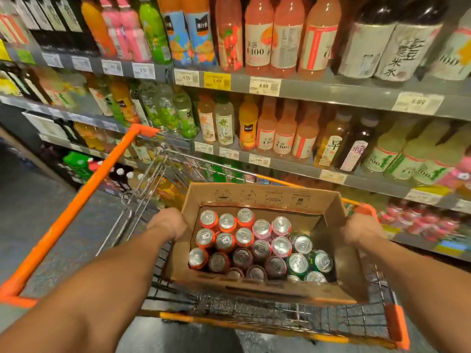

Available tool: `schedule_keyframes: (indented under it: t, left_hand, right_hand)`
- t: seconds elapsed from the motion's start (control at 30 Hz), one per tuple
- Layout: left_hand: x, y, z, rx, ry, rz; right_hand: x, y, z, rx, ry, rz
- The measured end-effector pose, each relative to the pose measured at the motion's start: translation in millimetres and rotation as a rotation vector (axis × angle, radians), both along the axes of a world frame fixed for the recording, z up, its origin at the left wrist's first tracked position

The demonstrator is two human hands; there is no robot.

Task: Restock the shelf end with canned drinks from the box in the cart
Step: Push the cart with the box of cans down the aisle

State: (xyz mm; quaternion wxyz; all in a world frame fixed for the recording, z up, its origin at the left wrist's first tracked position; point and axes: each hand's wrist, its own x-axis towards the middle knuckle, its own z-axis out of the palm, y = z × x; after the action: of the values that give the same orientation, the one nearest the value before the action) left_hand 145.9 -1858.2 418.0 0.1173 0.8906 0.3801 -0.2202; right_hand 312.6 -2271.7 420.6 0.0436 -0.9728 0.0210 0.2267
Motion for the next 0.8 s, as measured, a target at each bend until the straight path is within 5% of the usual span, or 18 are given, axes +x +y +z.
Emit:
schedule_keyframes:
  t: [0.33,0.8]
  left_hand:
    - [18,-22,-75,0.029,0.021,0.019]
    - [22,-19,-103,0.049,0.06,0.044]
  right_hand:
    - [1,-14,-59,-0.014,-0.018,-0.053]
    - [0,3,-53,-0.014,0.031,-0.069]
